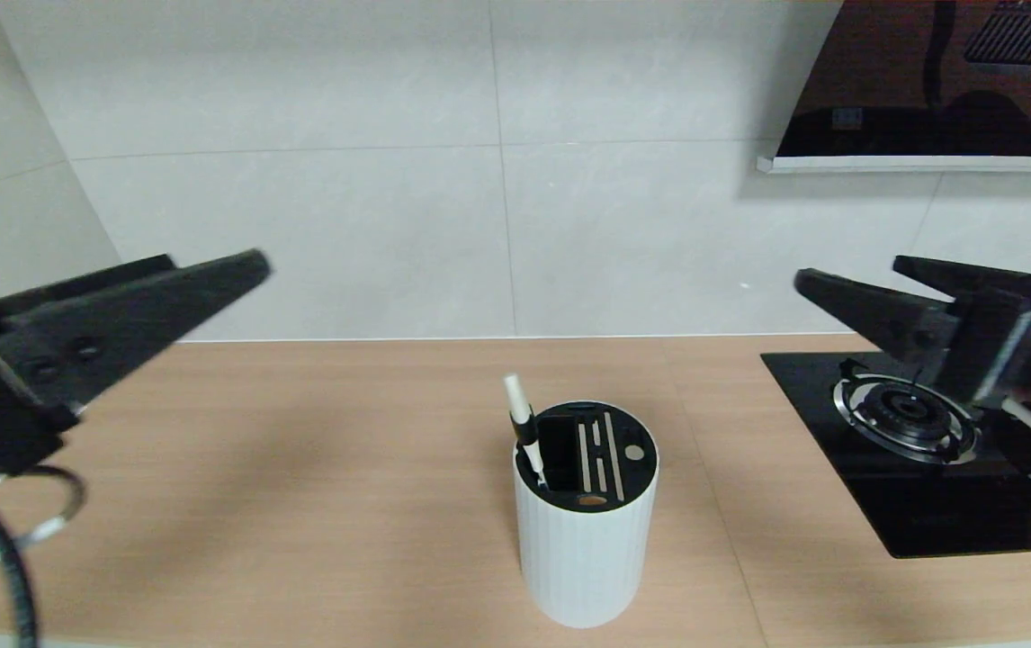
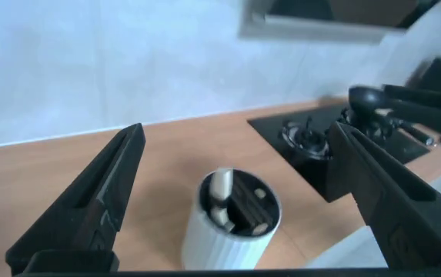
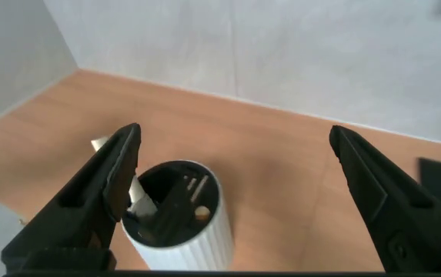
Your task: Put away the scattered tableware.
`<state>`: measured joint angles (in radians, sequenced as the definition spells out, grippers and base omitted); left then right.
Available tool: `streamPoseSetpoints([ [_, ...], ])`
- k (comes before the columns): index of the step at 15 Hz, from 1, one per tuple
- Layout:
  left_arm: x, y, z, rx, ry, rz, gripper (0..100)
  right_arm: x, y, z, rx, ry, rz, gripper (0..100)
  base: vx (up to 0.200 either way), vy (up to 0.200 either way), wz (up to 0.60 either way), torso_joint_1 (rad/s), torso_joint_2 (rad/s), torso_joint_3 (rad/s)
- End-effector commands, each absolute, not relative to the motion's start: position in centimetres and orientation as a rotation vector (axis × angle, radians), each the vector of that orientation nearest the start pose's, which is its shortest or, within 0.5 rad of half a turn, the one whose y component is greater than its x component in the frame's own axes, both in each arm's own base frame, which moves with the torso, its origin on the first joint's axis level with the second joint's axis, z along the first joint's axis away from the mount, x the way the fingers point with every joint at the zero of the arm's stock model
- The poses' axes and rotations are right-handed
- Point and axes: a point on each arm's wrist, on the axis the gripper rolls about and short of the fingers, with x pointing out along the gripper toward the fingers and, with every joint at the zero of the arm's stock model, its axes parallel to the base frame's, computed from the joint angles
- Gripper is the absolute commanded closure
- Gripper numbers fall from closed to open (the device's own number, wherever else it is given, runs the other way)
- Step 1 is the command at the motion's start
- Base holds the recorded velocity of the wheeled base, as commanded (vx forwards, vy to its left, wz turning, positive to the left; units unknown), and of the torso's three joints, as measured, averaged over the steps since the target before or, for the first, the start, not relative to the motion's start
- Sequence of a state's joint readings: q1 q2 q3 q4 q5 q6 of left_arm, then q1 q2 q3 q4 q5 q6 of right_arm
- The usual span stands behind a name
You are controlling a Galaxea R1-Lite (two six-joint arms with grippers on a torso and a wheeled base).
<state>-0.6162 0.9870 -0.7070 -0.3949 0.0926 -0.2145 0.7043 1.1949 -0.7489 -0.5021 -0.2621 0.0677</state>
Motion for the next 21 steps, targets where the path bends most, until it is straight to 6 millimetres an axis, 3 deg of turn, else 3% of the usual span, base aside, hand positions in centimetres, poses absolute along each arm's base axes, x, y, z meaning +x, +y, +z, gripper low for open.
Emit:
streamPoseSetpoints([
  [1, 2.7, -1.3, 29.0, -0.276, -0.206, -0.455, 0, 8.9, 5.6, 27.6, 0.128, -0.163, 0.362, 0, 0.0, 0.0, 0.0, 0.0, 0.0, 0.0],
  [3, -0.7, 0.5, 28.0, -0.264, -0.227, -0.393, 0, 6.7, 2.6, 25.6, 0.095, -0.187, 0.208, 0, 0.0, 0.0, 0.0, 0.0, 0.0, 0.0],
  [5, -3.5, 1.3, 26.9, -0.247, -0.26, -0.354, 0, 3.3, 0.8, 24.7, 0.087, -0.235, 0.153, 0, 0.0, 0.0, 0.0, 0.0, 0.0, 0.0],
  [8, -7.3, 2.0, 25.1, -0.242, -0.341, -0.279, 0, -1.9, -0.9, 22.5, 0.008, -0.254, 0.02, 0, 0.0, 0.0, 0.0, 0.0, 0.0, 0.0],
  [11, -10.7, 2.0, 23.8, -0.186, -0.426, -0.204, 0, -5.5, -1.2, 20.2, -0.05, -0.293, -0.074, 0, 0.0, 0.0, 0.0, 0.0, 0.0, 0.0],
  [15, -11.1, 0.7, 23.5, -0.211, -0.44, -0.018, 0, -6.8, -0.2, 16.8, -0.087, -0.301, -0.122, 0, 0.0, 0.0, 0.0, 0.0, 0.0, 0.0],
  [17, -11.7, 0.1, 21.1, -0.185, -0.427, -0.002, 0, -6.0, -0.2, 15.4, -0.081, -0.257, -0.124, 0, 0.0, 0.0, 0.0, 0.0, 0.0, 0.0],
  [19, -10.1, 0.1, 19.3, -0.181, -0.321, 0.038, 0, -4.9, -0.2, 13.6, -0.077, -0.19, -0.119, 0, 0.0, 0.0, 0.0, 0.0, 0.0, 0.0],
  [21, -6.4, 0.3, 14.7, -0.1, -0.118, 0.131, 0, -2.6, -0.2, 9.5, -0.081, -0.149, -0.098, 0, 0.0, 0.0, 0.0, 0.0, 0.0, 0.0],
])
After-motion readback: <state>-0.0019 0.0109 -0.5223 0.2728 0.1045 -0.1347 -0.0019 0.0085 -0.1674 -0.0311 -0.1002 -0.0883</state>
